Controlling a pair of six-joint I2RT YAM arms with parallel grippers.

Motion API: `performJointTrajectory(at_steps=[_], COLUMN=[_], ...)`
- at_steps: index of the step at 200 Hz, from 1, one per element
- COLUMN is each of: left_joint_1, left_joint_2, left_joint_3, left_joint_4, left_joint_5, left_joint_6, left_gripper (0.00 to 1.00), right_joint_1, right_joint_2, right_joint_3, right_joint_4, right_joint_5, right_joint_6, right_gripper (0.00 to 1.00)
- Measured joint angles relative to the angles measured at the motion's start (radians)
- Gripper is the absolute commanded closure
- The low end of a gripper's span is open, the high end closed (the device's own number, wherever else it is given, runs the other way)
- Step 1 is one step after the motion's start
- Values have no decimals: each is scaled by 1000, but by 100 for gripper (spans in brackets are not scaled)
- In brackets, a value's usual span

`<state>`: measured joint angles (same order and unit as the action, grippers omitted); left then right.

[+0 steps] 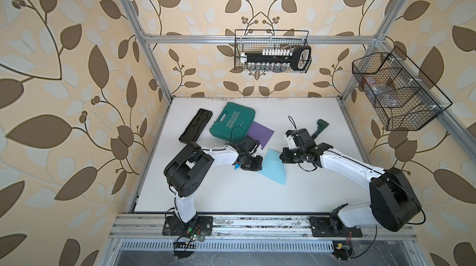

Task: Fold the square paper diagonally
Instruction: Fold the paper at the center of the board.

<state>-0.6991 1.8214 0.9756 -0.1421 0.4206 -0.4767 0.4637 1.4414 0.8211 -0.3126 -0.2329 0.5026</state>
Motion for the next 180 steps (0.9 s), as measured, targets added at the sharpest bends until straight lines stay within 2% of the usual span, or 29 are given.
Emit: performJointTrajectory(at_steps=[68,180], left_joint_1=[0,0], left_joint_2=[3,14], left_joint_3=[0,14], left_joint_4=[13,12], left_joint_5=[2,-1], left_joint_6=[1,11], left_gripper=[100,100], right_joint_1=[39,103], right_joint_2=[92,214], right_joint_3=[-11,-14], right_joint_4=[122,203], right_joint_5=[-86,-113], right_joint_6=[76,99], right_gripper=[100,100])
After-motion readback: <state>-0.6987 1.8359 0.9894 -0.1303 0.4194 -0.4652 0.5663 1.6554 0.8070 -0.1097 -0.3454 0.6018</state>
